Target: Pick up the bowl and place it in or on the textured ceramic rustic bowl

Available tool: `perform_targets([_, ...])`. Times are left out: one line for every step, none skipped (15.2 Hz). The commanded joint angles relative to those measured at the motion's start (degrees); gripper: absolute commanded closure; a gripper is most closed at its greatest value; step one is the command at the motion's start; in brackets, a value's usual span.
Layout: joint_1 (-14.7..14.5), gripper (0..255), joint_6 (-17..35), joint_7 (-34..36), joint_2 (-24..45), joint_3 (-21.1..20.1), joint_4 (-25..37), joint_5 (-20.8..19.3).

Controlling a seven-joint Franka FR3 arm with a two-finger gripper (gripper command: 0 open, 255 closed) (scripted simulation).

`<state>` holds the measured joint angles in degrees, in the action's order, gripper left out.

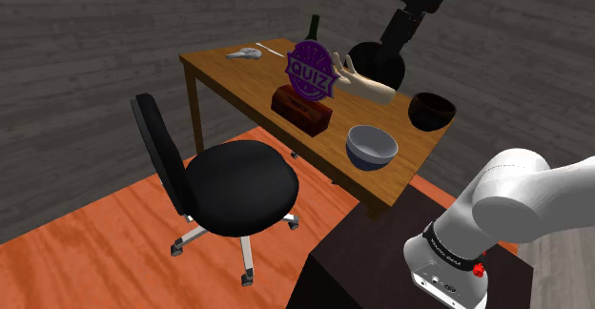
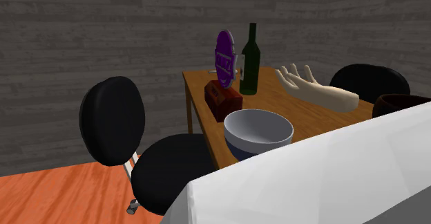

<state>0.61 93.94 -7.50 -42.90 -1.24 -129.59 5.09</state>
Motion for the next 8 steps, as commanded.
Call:
perform_targets([0.0, 0, 0.0, 0.0, 0.0, 0.0, 0.0, 0.0])
perform_targets([0.2, 0, 1.5, 0.4, -0.7, -0.5, -2.3, -0.3])
perform_targets([0.3, 0, 3.0, 0.9, -1.4, -0.9, -4.6, -0.5])
perform_targets([0.4, 0, 4.5, 1.3, -2.0, -1.4, -6.8, -0.7])
perform_targets([0.6, 0, 6.0, 1.8, -2.5, -1.9, -9.0, -1.0])
perform_targets([0.7, 0, 7.5, 2.2, -3.0, -2.4, -11.1, -1.2])
perform_targets([0.9, 0, 9.0, 2.7, -3.4, -2.8, -13.2, -1.4])
perform_targets([1.0, 0, 10.6, 3.2, -3.8, -3.3, -15.3, -1.6])
